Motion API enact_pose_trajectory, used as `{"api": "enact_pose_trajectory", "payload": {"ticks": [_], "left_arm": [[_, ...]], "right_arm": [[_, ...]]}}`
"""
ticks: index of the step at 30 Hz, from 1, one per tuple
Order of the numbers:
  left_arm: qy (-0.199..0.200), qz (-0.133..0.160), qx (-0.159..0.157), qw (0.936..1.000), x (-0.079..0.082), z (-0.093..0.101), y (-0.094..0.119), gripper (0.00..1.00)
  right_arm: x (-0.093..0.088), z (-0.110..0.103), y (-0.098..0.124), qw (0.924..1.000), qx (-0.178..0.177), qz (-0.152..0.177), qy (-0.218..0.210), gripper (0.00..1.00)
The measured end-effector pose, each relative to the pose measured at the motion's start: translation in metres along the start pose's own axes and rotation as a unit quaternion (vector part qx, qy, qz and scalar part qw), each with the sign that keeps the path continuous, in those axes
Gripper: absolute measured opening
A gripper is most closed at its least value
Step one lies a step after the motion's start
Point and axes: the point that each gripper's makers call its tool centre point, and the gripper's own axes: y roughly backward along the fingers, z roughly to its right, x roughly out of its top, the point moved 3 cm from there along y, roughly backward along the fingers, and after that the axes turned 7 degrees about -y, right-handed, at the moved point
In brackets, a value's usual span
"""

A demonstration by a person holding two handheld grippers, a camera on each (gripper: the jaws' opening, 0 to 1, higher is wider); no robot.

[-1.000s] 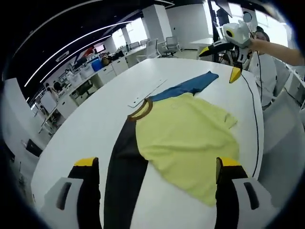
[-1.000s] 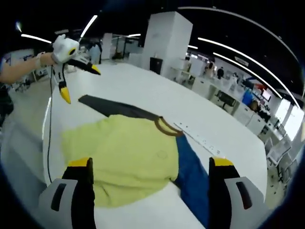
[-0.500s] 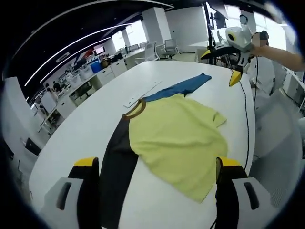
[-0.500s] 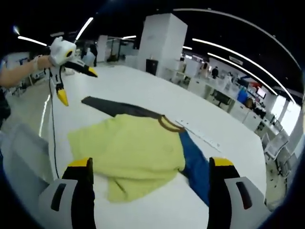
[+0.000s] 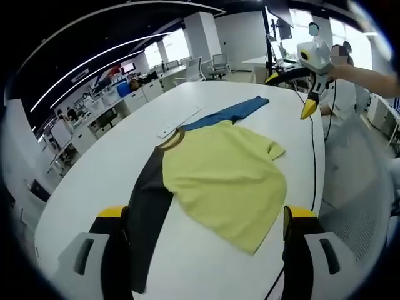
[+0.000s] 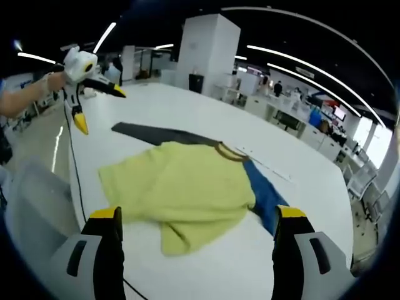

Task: Fold the garment on the visible template until the final outline fits inside the template.

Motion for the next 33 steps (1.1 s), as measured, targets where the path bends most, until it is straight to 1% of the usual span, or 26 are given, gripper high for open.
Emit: {"api": "enact_pose_trajectory", "payload": {"ticks": [3,7,11,13,16,17,20,21,23,25,26,27,28,30,31,33], "left_arm": [[0.004,0.007,-0.004,1.0000,-0.003,0.007,0.003,0.98],[0.011,0.004,-0.001,0.9999,-0.006,0.013,0.003,0.96],[0.015,0.006,0.003,0.9999,-0.004,0.020,0.003,0.95],[0.019,0.005,-0.003,0.9998,-0.004,0.027,0.002,0.93],[0.021,0.004,0.005,0.9998,-0.004,0.032,0.001,0.90],[0.027,0.004,0.011,0.9996,-0.004,0.032,0.001,0.88],[0.042,0.010,0.012,0.9990,-0.004,0.037,0.003,0.80],[0.050,0.010,0.013,0.9986,-0.006,0.040,0.002,0.79],[0.049,0.006,0.016,0.9987,-0.009,0.043,0.001,0.79],[0.048,-0.002,0.017,0.9987,-0.013,0.044,0.001,0.75],[0.050,-0.003,0.019,0.9986,-0.014,0.045,0.002,0.72],[0.053,-0.002,0.019,0.9984,-0.014,0.045,0.001,0.71],[0.055,-0.002,0.019,0.9983,-0.015,0.046,0.001,0.70],[0.060,-0.001,0.018,0.9980,-0.016,0.047,-0.002,0.66],[0.066,-0.001,0.018,0.9976,-0.017,0.047,-0.004,0.63],[0.077,0.002,0.020,0.9968,-0.019,0.046,-0.006,0.53]], "right_arm": [[-0.005,-0.004,0.002,1.0000,0.002,-0.001,-0.002,1.00],[-0.009,-0.005,0.008,0.9999,0.003,0.006,-0.009,1.00],[-0.012,-0.003,0.013,0.9999,0.000,0.010,-0.005,1.00],[-0.014,-0.002,0.016,0.9999,0.001,0.012,-0.001,0.98],[-0.015,0.000,0.018,0.9998,0.003,0.018,-0.006,0.97],[-0.017,0.003,0.019,0.9998,0.003,0.021,-0.005,0.95],[-0.019,0.005,0.022,0.9997,0.003,0.021,0.010,0.93],[-0.020,0.005,0.023,0.9996,0.006,0.022,0.014,0.92],[-0.021,0.006,0.022,0.9996,0.008,0.022,0.017,0.92],[-0.022,0.006,0.022,0.9995,0.013,0.023,0.018,0.87],[-0.022,0.005,0.021,0.9994,0.017,0.025,0.016,0.83],[-0.023,0.005,0.020,0.9994,0.017,0.028,0.011,0.81],[-0.023,0.004,0.019,0.9993,0.019,0.030,0.012,0.81],[-0.025,0.003,0.015,0.9991,0.021,0.035,0.014,0.84],[-0.026,0.002,0.014,0.9990,0.024,0.036,0.014,0.83],[-0.030,0.000,0.009,0.9989,0.030,0.035,0.004,0.80]]}}
